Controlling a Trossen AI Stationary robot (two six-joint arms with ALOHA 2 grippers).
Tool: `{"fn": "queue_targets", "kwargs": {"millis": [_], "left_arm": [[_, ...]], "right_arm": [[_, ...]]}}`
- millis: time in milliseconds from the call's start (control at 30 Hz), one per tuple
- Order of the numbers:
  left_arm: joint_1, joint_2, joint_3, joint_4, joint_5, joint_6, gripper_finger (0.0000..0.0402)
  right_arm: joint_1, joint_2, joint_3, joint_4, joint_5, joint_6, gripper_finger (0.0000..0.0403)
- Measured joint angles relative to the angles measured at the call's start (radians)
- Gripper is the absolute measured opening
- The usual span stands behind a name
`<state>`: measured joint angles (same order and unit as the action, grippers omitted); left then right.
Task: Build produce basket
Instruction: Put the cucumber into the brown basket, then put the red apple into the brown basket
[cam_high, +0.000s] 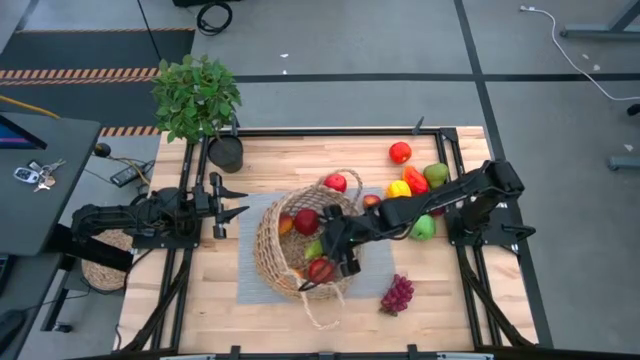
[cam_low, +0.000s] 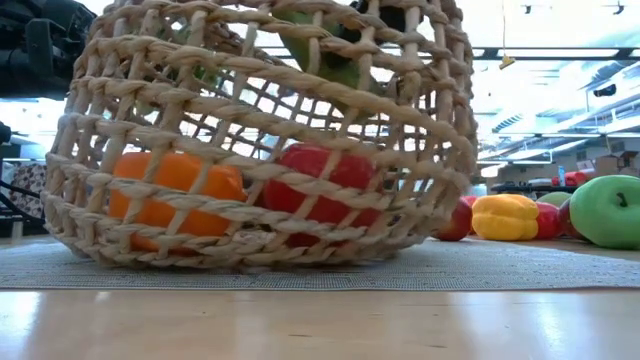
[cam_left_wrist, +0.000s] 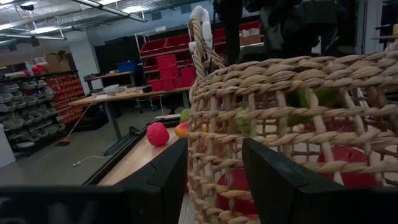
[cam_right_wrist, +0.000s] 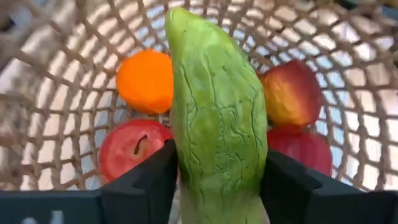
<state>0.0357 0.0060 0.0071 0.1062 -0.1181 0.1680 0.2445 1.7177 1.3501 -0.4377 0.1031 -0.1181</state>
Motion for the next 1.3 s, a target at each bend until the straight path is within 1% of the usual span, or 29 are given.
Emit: {"fn": "queue_targets", "kwargs": {"millis": [200, 300, 400, 500, 633, 767, 900, 1067, 1167, 1300], "left_arm": [[0.000, 0.000, 0.000, -0.001, 0.000, 0.000, 0.0160], [0.000, 0.000, 0.000, -0.001, 0.000, 0.000, 0.0160], [0.000, 0.000, 0.000, 0.000, -0.001, 0.000, 0.0160], [0.000, 0.000, 0.000, -0.001, 0.000, 0.000, 0.0160], [0.000, 0.000, 0.000, 0.000, 0.000, 0.000, 0.0160], [0.000, 0.000, 0.000, -0.001, 0.000, 0.000, 0.0160], [0.000, 0.000, 0.000, -0.001, 0.000, 0.000, 0.0160], [0.000, 0.000, 0.000, -0.001, 0.000, 0.000, 0.0160], [0.000, 0.000, 0.000, -0.001, 0.000, 0.000, 0.0160], [0.000, 0.000, 0.000, -0.001, 0.000, 0.000, 0.0160]], "right_arm": [[-0.006, -0.009, 0.010, -0.026, -0.022, 0.013, 0.0270], [-0.002, -0.050, 0.010, -0.044, -0.018, -0.009, 0.0291], [0.003, -0.132, 0.010, -0.042, 0.008, -0.012, 0.0305], [0.012, -0.239, 0.011, -0.063, 0.014, -0.006, 0.0309], [0.015, -0.376, 0.009, -0.194, 0.007, 0.036, 0.0309], [0.008, -0.491, -0.030, -0.345, 0.007, 0.095, 0.0308], [0.009, -0.589, -0.140, -0.421, 0.014, 0.167, 0.0308], [-0.014, -0.683, -0.359, -0.425, 0.030, 0.209, 0.0308], [-0.045, -0.699, -0.480, -0.385, 0.045, 0.203, 0.0308], [-0.120, -0.673, -0.603, -0.284, 0.066, 0.110, 0.0315]]}}
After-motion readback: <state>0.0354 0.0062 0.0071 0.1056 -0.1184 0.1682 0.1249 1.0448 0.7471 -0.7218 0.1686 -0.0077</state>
